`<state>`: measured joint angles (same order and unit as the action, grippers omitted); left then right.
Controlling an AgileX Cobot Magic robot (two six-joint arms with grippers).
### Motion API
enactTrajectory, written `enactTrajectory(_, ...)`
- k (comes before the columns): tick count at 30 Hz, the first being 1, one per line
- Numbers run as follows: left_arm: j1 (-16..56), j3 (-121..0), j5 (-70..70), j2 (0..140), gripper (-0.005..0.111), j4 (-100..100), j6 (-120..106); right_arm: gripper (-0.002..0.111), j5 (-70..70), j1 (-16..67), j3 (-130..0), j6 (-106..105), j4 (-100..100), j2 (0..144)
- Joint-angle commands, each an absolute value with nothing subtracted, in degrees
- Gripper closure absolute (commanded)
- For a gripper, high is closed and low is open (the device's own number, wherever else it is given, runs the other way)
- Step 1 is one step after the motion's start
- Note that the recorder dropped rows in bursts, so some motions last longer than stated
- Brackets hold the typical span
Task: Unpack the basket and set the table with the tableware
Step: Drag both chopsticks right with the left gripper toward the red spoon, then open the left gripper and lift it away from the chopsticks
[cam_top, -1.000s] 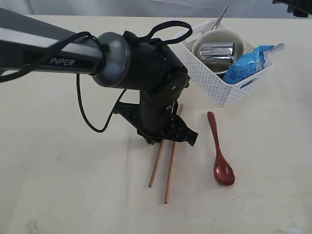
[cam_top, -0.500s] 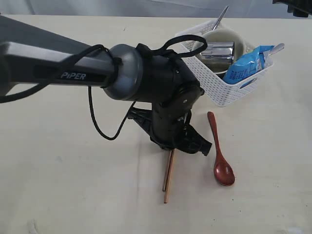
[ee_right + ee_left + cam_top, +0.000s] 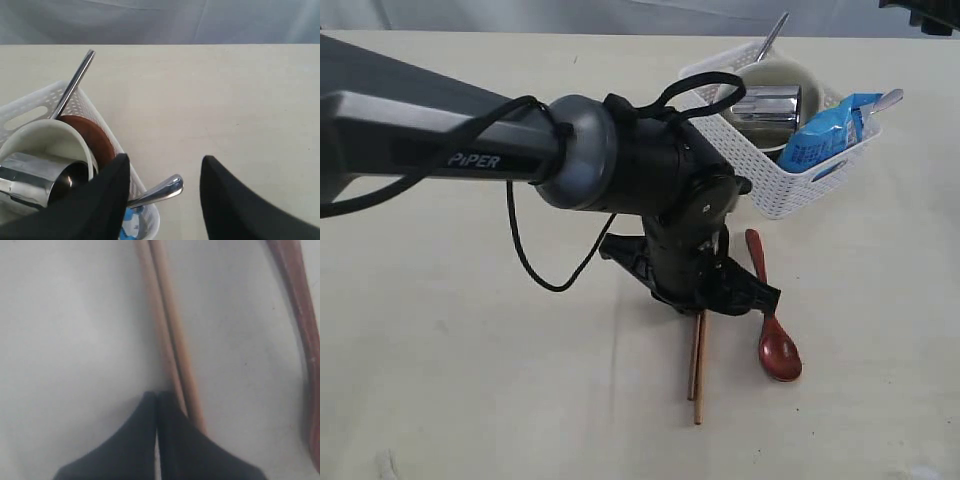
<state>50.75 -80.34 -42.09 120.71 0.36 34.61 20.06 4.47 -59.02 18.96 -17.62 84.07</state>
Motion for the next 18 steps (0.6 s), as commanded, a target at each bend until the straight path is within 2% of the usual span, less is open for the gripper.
enactTrajectory(1, 51.2, -80.1, -39.9, 121.4, 0.107, -2.5, 34.7, 0.064, 20.0, 4.1, -58.9, 18.9, -17.8, 83.9)
enactTrajectory(10, 51.2, -80.4, -40.1, 120.9, 0.107, 0.0, 32.7, 0.064, 20.0, 4.1, -58.9, 18.9, -17.8, 83.9)
enactTrajectory(18, 51.2, -80.4, -47.3, 112.5, 0.107, 23.6, 41.1, 0.064, 20.0, 4.1, -58.9, 18.9, -17.8, 83.9)
